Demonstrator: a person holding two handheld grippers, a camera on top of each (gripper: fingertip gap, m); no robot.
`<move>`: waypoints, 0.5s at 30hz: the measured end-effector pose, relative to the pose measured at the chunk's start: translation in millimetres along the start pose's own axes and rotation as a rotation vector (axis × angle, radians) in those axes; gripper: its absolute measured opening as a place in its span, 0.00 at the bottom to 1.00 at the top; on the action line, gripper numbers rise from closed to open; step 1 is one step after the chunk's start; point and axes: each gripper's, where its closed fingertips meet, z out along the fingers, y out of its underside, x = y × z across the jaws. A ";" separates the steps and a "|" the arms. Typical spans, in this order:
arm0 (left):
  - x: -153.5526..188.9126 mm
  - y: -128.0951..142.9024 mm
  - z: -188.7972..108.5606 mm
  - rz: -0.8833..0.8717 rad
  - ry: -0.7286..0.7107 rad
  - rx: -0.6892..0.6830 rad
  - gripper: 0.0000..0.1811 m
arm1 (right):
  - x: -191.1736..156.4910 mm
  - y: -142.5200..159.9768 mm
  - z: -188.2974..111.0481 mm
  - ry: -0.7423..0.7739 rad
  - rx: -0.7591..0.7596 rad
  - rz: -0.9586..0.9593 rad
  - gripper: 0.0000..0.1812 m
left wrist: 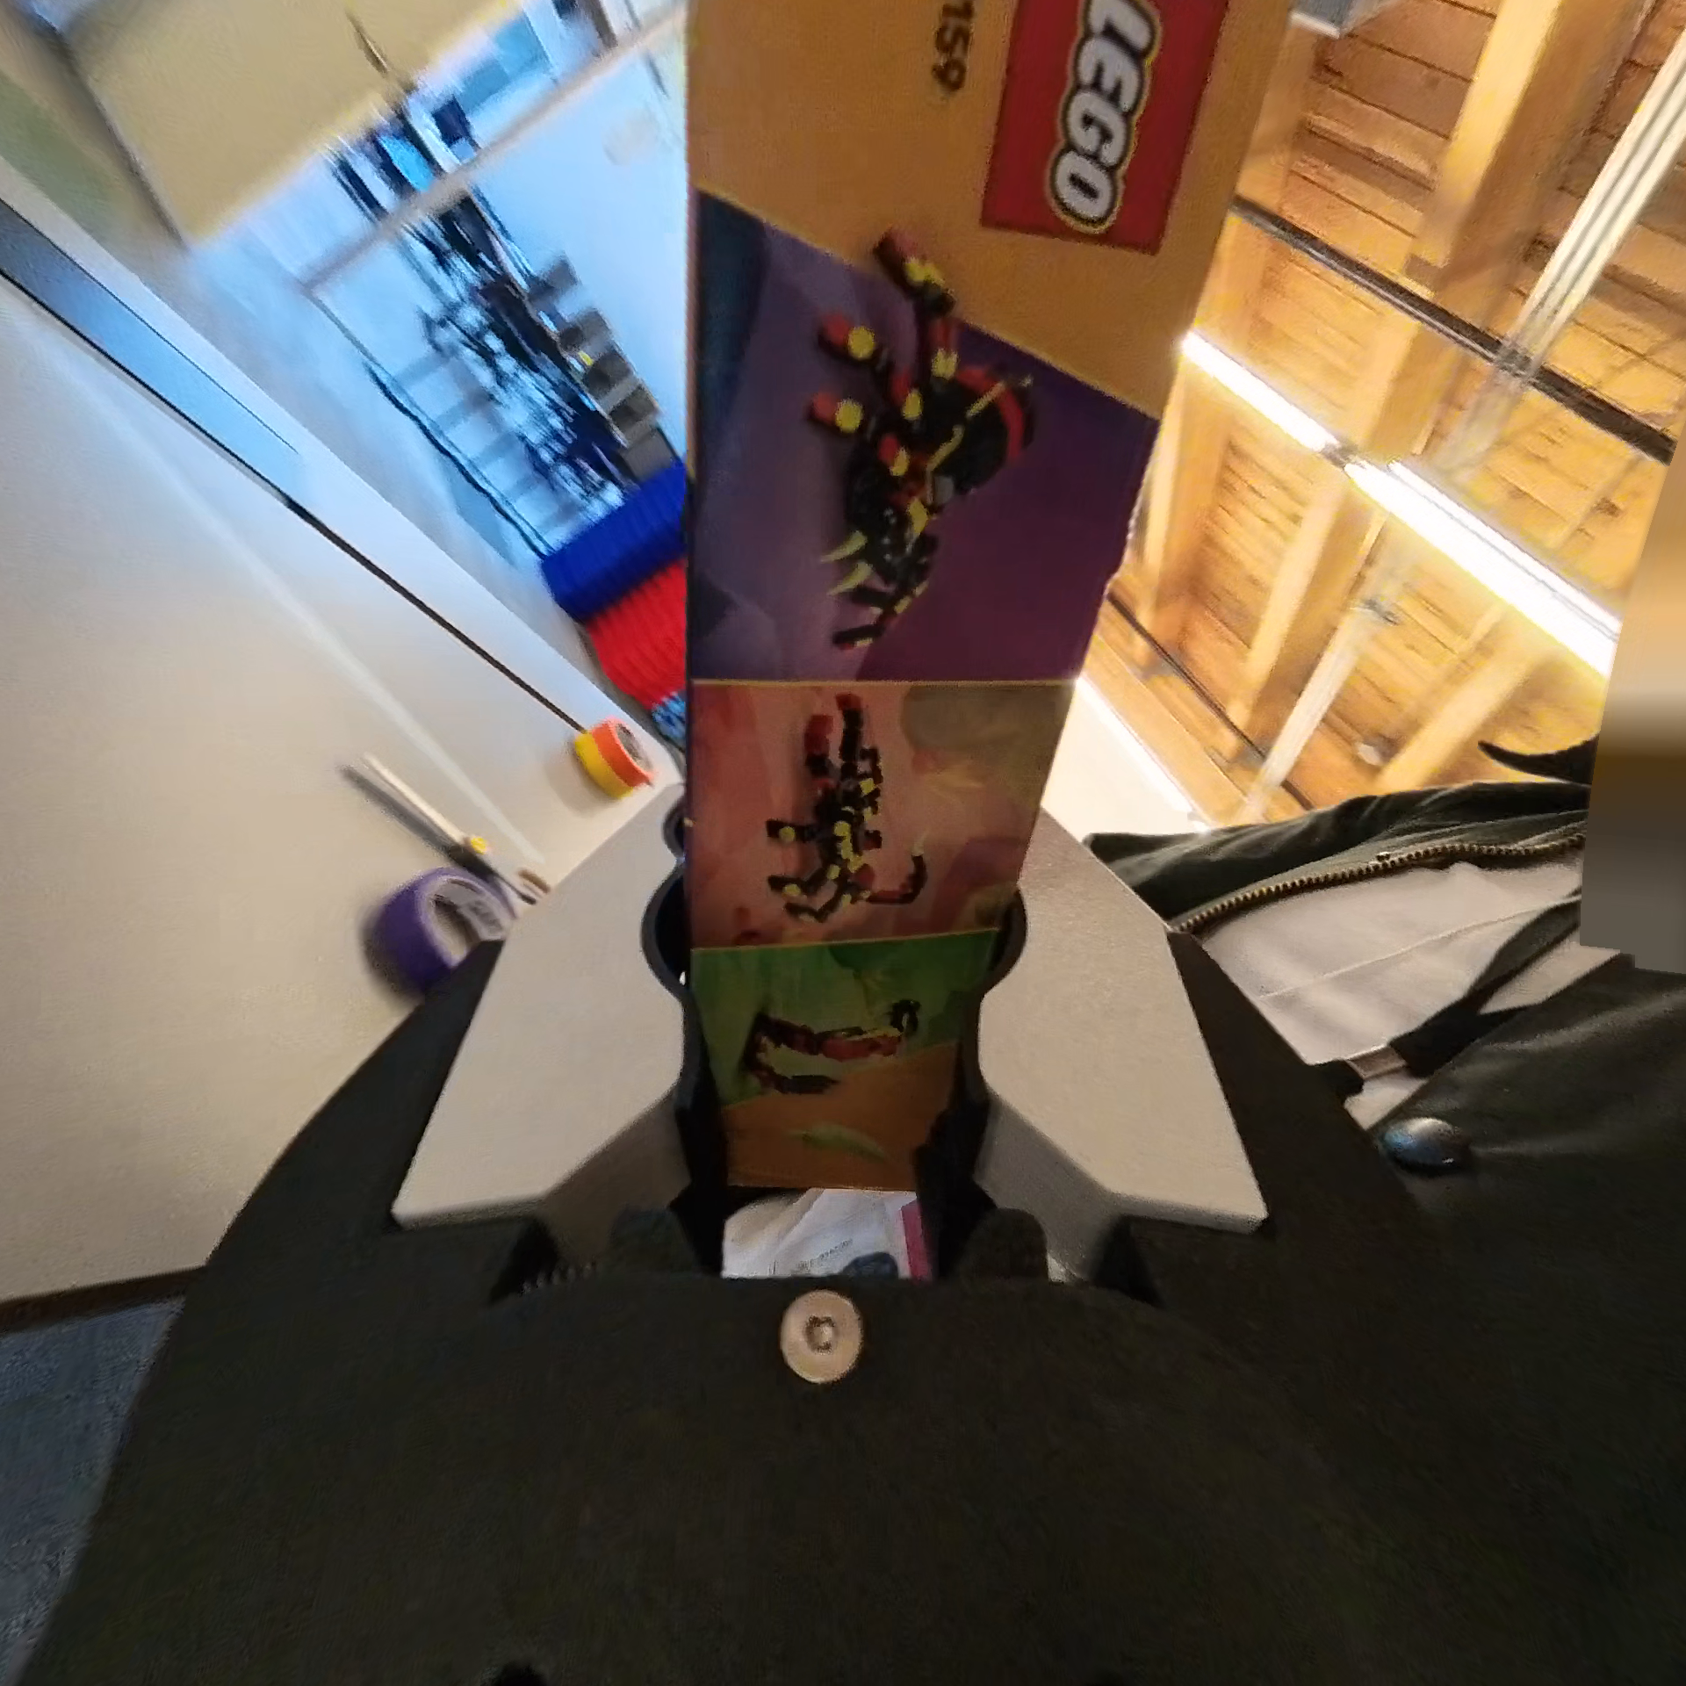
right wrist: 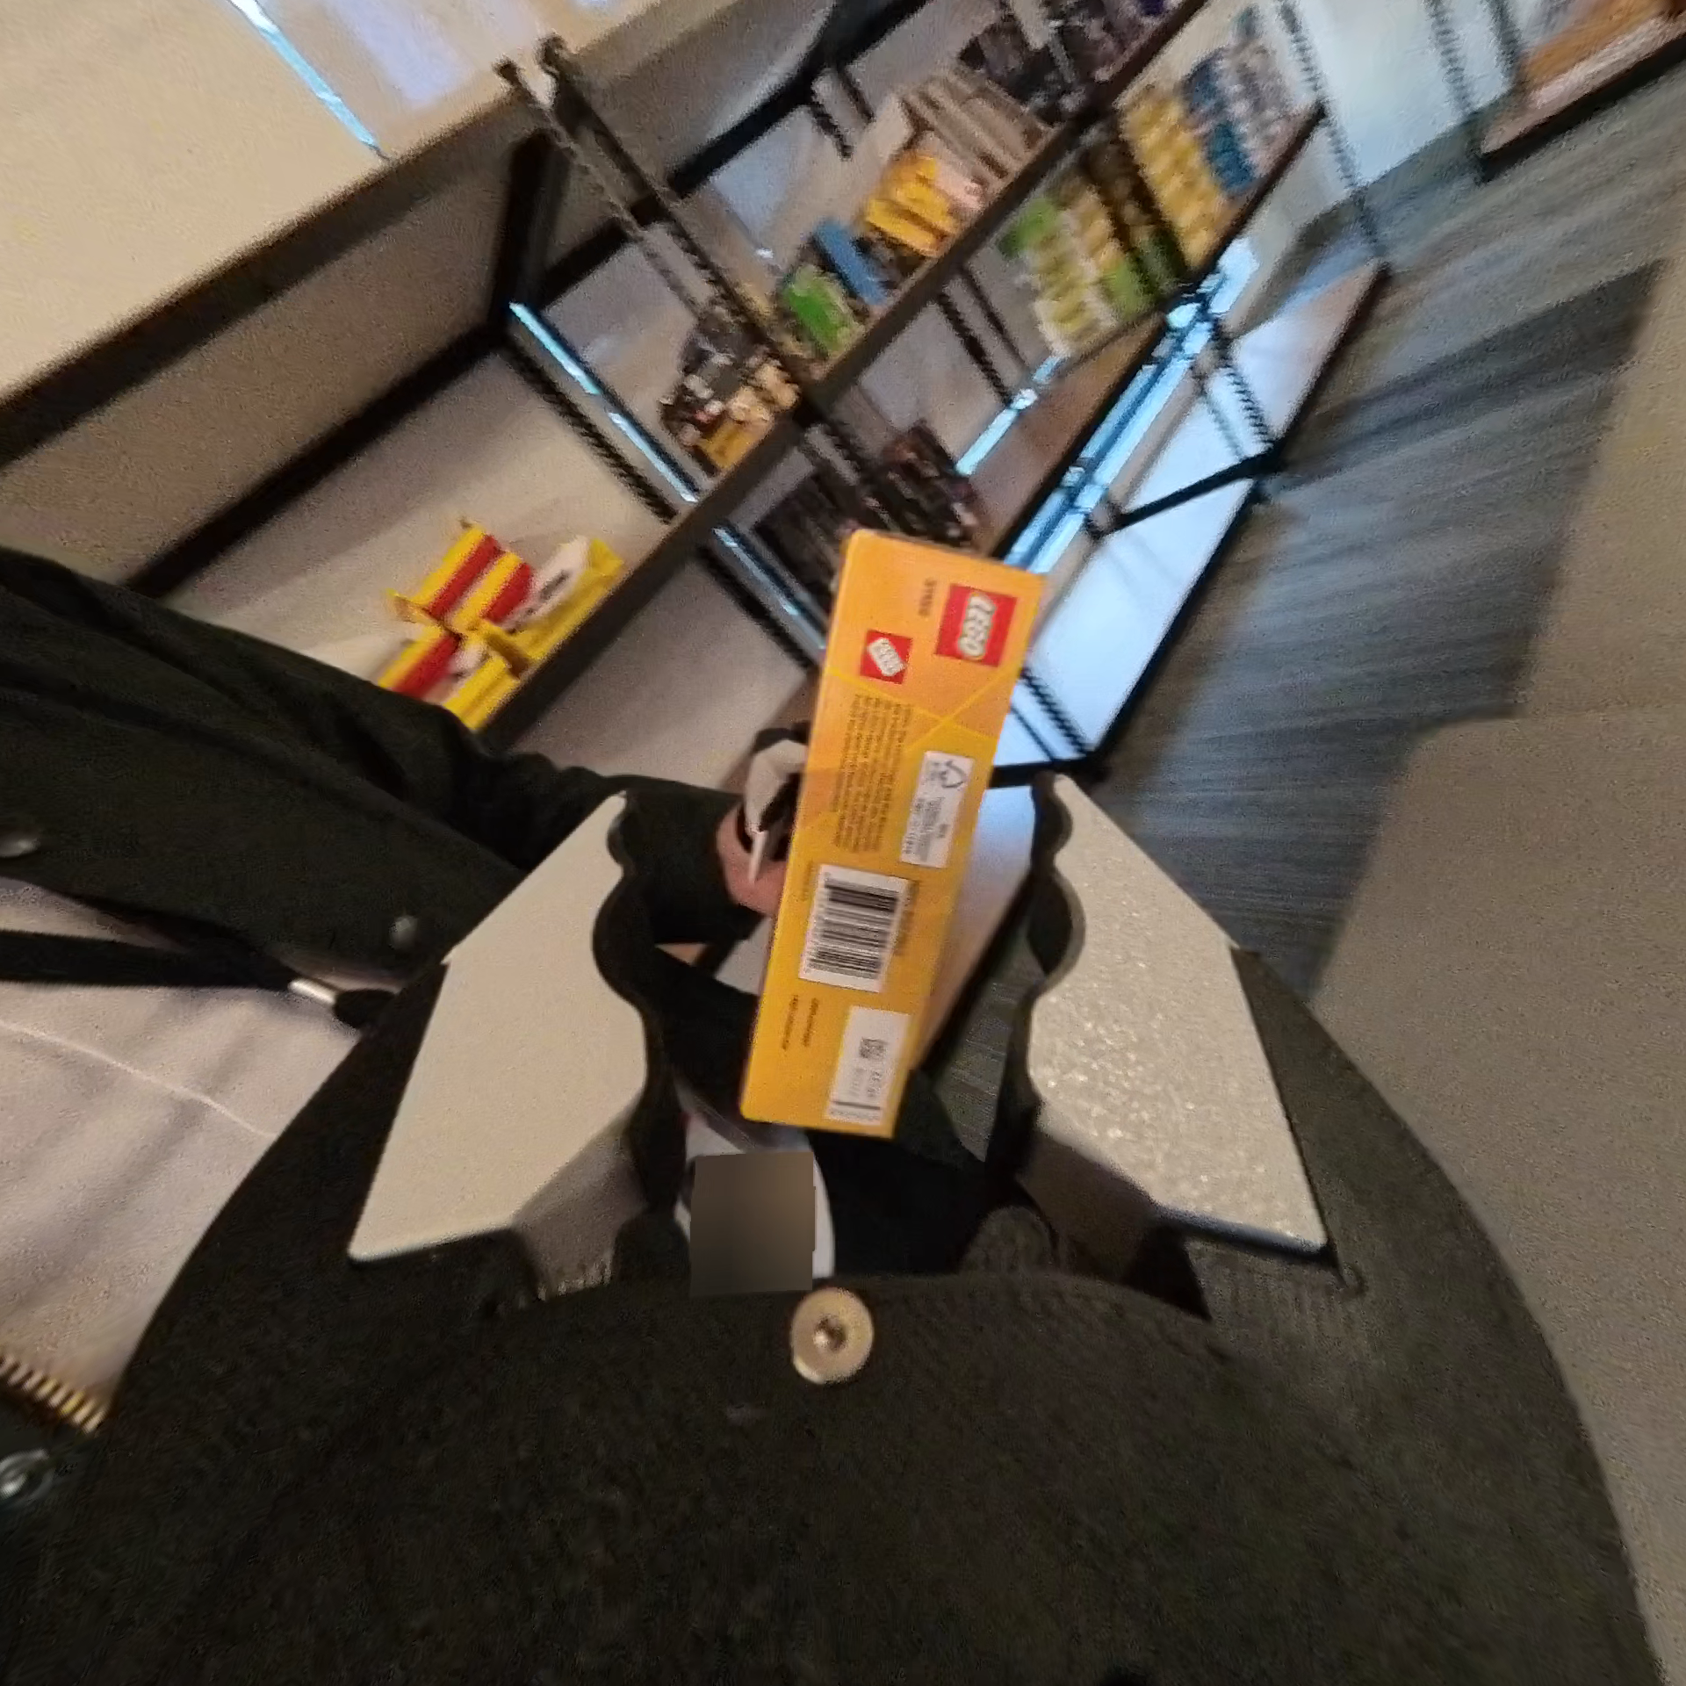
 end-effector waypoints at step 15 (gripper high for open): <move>59.7 -60.5 -317.1 0.088 -0.294 0.402 0.34 | -1.8 40.3 408.4 -0.300 -0.543 0.173 0.32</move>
